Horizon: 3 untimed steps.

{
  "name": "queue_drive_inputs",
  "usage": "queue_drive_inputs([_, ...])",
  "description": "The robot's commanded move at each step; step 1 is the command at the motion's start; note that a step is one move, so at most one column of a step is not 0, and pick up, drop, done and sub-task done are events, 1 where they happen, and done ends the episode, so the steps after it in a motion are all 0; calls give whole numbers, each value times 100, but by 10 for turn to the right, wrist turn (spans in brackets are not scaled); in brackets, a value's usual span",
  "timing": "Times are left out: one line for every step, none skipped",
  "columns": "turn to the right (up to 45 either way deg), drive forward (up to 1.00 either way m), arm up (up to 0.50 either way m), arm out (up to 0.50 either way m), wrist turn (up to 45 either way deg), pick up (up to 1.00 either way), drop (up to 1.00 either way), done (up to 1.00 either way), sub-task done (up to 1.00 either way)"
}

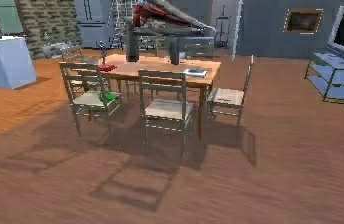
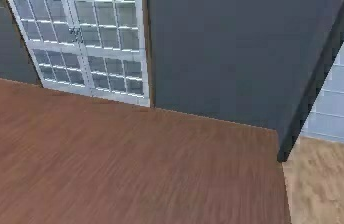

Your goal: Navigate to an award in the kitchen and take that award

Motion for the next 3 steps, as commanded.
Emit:
queue_drive_inputs([-450,0,0,0,0,0,0,0,0])
queue_drive_inputs([0,100,0,0,0,0,0,0,0])
queue_drive_inputs([0,100,0,0,0,0,0,0,0])
